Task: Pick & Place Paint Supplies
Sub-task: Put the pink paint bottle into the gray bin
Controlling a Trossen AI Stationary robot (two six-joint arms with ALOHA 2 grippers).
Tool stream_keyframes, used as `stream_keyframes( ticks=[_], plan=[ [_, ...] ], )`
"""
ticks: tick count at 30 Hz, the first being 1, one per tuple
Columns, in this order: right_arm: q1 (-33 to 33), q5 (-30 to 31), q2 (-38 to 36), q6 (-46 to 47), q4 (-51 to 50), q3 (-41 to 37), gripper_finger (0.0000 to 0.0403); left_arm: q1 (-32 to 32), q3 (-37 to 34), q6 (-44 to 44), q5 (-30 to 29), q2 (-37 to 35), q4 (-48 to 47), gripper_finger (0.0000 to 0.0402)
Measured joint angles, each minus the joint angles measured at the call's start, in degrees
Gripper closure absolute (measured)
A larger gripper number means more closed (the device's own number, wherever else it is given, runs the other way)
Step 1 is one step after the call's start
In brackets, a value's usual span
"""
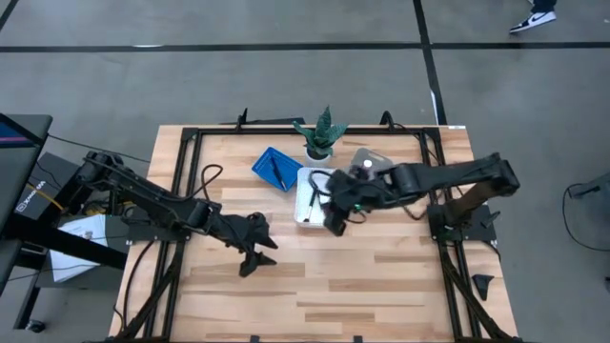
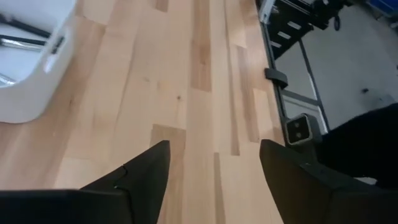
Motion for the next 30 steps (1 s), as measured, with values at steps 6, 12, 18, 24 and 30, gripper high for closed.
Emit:
stream_keyframes(
  ticks=[6, 12, 18, 24, 30],
  plan=[
    [2.9, 12.7, -6.1, 7.5, -10.6, 0.0, 0.0297, 0.0, 0.0, 0.1, -2.6, 0.0, 0.0, 0.0177],
    [6.8, 25.9, -12.2, 20.0, -23.7, 0.0, 0.0295, 0.0, 0.0, 0.1, -3.8, 0.0, 0.0, 0.0187],
    [11.7, 35.8, -15.2, 34.3, -35.9, 0.0, 0.0295, 0.0, 0.0, 0.1, -5.5, 0.0, 0.1, 0.0186],
    [13.4, 38.5, -18.2, 42.4, -33.4, -9.4, 0.0295, 0.0, 0.0, 0.1, -6.8, 0.0, 0.3, 0.0188],
    [12.8, 38.6, -25.8, 50.3, -27.4, -27.0, 0.0295, 0.2, 0.0, 0.1, -8.0, 0.0, 1.4, 0.0189]
  ],
)
